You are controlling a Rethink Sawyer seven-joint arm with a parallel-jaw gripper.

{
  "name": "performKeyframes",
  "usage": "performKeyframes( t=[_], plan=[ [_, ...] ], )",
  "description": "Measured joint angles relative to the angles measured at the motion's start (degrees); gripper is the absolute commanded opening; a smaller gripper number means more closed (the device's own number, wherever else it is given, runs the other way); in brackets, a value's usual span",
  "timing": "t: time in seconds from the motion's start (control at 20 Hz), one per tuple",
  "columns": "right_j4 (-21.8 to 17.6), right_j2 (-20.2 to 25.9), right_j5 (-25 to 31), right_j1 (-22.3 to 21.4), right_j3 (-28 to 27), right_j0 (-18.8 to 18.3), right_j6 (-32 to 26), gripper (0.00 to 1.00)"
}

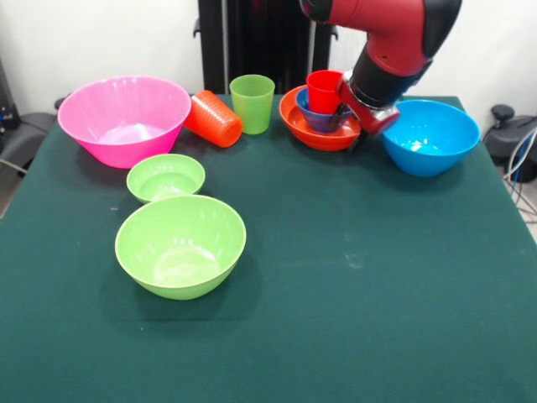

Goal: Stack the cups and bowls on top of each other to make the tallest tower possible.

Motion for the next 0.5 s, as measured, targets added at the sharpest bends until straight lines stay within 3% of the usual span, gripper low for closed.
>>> performKeyframes(
  t=[0.5],
  plan=[
    [0.0,0.0,0.0,0.13,0.0,-1.34,0.0,1.0]
  ],
)
